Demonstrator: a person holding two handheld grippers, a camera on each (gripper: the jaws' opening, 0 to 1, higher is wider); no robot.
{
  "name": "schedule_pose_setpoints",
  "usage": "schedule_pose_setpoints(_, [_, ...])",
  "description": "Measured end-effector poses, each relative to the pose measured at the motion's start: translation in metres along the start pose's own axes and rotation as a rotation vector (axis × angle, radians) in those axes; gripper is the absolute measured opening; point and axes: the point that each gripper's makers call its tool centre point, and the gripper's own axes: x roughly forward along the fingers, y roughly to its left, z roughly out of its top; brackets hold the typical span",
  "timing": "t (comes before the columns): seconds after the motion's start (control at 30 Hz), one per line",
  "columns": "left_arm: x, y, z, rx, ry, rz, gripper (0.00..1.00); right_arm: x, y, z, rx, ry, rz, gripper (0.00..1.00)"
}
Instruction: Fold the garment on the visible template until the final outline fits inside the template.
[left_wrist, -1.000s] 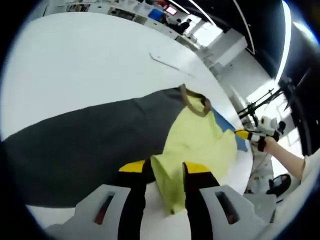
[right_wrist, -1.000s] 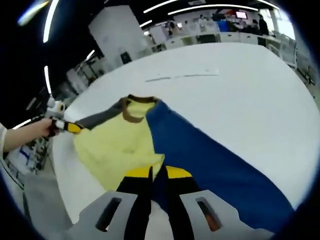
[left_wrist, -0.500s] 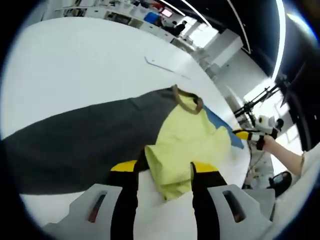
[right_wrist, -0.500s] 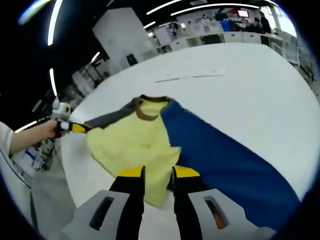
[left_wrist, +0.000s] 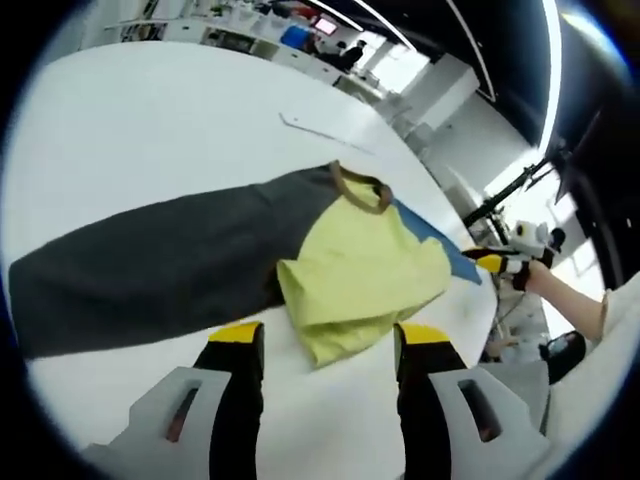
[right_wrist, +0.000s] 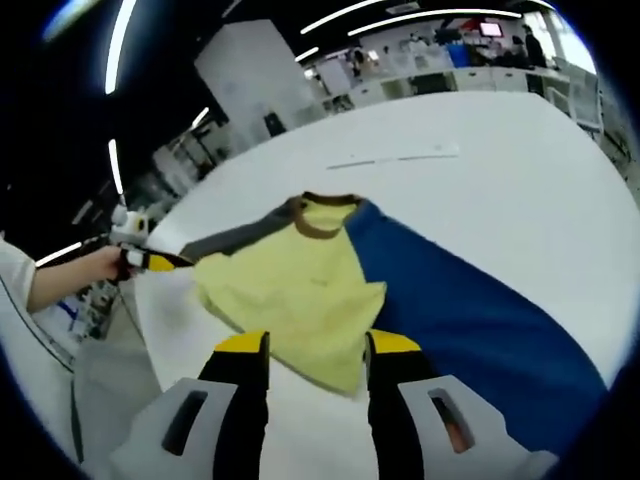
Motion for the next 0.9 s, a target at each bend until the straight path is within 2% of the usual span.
schedule_pose_setpoints(0.3, [-0.016, -0.012, -0.006, 0.018, -0.033, -0.013, 0.57, -0.012, 0.013, -0.006, 0.002, -0.003, 0.008, 0.48])
schedule_pose_setpoints(0.6, [-0.031, -0.024, -0.016, 0.029, -0.039, -0.024, 0.65, -0.027, 0.031, -0.012, -0.011, -0.012, 0.041, 0.58])
schedule_pose_setpoints(0.9, [-0.048, -0.036, -0.032, 0.032, -0.046, -0.038, 0.70, -0.042, 0.047, -0.017, -0.017, -0.035, 0.055, 0.68])
